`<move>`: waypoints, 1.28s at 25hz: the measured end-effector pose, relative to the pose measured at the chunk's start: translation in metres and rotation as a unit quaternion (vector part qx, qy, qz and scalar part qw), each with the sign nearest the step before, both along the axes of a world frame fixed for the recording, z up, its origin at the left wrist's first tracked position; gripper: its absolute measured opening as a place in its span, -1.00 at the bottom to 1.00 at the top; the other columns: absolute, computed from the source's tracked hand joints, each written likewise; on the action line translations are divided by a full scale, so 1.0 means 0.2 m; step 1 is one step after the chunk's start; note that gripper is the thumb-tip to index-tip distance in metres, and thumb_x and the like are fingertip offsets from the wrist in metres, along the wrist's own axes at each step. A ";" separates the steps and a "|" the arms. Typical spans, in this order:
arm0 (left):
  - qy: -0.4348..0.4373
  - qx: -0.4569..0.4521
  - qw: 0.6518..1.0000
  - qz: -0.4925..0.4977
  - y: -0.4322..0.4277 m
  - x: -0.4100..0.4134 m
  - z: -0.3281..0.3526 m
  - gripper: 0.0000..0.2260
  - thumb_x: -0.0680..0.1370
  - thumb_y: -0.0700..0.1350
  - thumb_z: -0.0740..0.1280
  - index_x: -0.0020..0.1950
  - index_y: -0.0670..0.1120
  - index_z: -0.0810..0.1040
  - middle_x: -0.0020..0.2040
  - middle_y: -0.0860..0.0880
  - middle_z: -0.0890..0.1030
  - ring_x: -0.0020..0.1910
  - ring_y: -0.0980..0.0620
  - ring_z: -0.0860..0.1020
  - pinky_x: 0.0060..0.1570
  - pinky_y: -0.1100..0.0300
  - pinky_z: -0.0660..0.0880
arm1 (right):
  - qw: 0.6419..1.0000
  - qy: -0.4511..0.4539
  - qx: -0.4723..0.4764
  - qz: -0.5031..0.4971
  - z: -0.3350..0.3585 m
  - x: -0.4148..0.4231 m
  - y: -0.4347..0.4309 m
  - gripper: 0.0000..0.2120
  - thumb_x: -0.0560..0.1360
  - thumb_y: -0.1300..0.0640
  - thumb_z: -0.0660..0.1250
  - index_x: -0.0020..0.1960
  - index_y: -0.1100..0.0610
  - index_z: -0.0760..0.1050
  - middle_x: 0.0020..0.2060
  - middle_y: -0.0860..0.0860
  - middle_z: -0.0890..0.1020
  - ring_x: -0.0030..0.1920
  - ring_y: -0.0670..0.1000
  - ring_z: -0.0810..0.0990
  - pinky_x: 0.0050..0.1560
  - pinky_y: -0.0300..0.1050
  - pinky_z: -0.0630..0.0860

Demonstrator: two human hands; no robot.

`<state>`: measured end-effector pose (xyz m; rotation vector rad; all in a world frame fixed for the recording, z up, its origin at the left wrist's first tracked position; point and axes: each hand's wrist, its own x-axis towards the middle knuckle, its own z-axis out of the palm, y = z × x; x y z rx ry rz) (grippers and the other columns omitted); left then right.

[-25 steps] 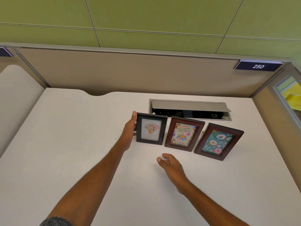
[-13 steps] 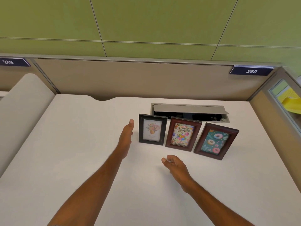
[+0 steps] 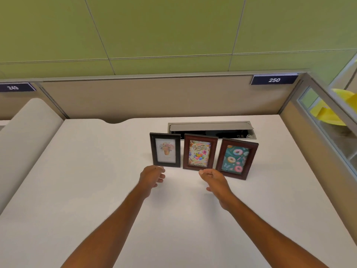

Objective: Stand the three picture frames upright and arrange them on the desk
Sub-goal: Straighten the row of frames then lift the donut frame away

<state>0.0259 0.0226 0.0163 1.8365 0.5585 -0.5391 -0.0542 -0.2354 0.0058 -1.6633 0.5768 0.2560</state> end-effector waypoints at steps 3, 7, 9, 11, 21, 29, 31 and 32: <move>-0.005 -0.007 0.999 -0.041 -0.22 -0.06 0.01 -0.81 0.66 -0.06 0.39 0.14 -0.14 0.69 0.00 -0.15 0.78 -0.06 -0.08 0.72 -0.05 0.08 0.58 | 1.000 -0.003 0.000 -0.014 0.02 -0.06 -0.13 -0.70 0.61 -0.21 0.44 0.17 -0.02 0.62 0.11 -0.12 0.69 0.16 -0.05 0.65 0.16 0.03 0.67; -0.015 -0.030 0.996 -0.086 -0.48 -0.14 0.04 -0.82 0.68 -0.02 0.37 0.14 -0.10 0.69 0.01 -0.11 0.78 0.01 -0.09 0.74 -0.03 0.10 0.61 | 0.999 0.008 -0.016 -0.046 0.04 -0.14 -0.25 -0.77 0.62 -0.18 0.43 0.09 -0.02 0.61 0.09 -0.09 0.67 0.16 0.00 0.64 0.19 0.09 0.69; -0.027 -0.045 0.992 -0.112 -0.60 -0.19 0.05 -0.83 0.69 -0.01 0.36 0.14 -0.07 0.68 0.04 -0.08 0.76 0.06 -0.08 0.73 -0.01 0.11 0.63 | 0.997 0.013 -0.023 -0.068 0.06 -0.17 -0.30 -0.79 0.64 -0.16 0.42 0.08 -0.02 0.60 0.11 -0.08 0.65 0.20 0.06 0.63 0.23 0.13 0.69; -0.035 -0.067 0.988 -0.133 -0.70 -0.22 0.05 -0.85 0.69 -0.01 0.35 0.14 -0.03 0.68 0.10 -0.03 0.73 0.12 -0.06 0.70 0.08 0.06 0.65 | 0.995 0.020 -0.015 -0.099 0.08 -0.20 -0.35 -0.75 0.64 -0.14 0.42 0.17 0.02 0.60 0.19 0.00 0.64 0.26 0.11 0.62 0.22 0.11 0.68; -0.126 -0.110 0.971 -0.169 -0.95 -0.25 0.03 -0.57 0.71 -0.18 0.30 0.60 -0.05 0.47 0.52 -0.01 0.56 0.51 -0.03 0.51 0.51 -0.03 0.49 | 0.977 -0.025 -0.015 -0.211 0.16 -0.23 -0.69 -0.61 0.65 -0.19 0.39 0.26 0.12 0.59 0.21 0.08 0.71 0.23 0.12 0.67 0.18 0.09 0.65; -0.138 -0.079 0.978 -0.137 -1.11 -0.22 0.02 -0.49 0.73 -0.25 0.30 0.68 -0.07 0.35 0.65 -0.05 0.43 0.63 -0.06 0.40 0.47 0.06 0.46 | 0.990 0.009 0.007 -0.140 0.22 0.01 -0.90 -0.30 0.68 -0.36 0.11 0.57 0.15 0.42 0.50 0.16 0.55 0.49 0.23 0.53 0.52 0.27 0.46; -0.134 -0.080 0.981 -0.114 -1.16 -0.23 0.02 -0.45 0.72 -0.26 0.32 0.71 -0.07 0.30 0.67 -0.05 0.40 0.66 -0.06 0.36 0.54 -0.01 0.44 | 0.994 0.010 0.029 -0.105 0.22 0.05 -0.92 -0.28 0.69 -0.37 0.06 0.62 0.13 0.37 0.56 0.16 0.50 0.55 0.25 0.47 0.57 0.30 0.39; -0.131 -0.083 0.982 -0.107 -1.17 -0.23 0.02 -0.43 0.72 -0.26 0.33 0.72 -0.07 0.28 0.68 -0.05 0.39 0.67 -0.06 0.34 0.55 -0.03 0.44 | 0.996 0.003 0.032 -0.086 0.21 0.07 -0.93 -0.29 0.70 -0.36 0.05 0.62 0.11 0.37 0.56 0.16 0.50 0.55 0.25 0.48 0.58 0.31 0.38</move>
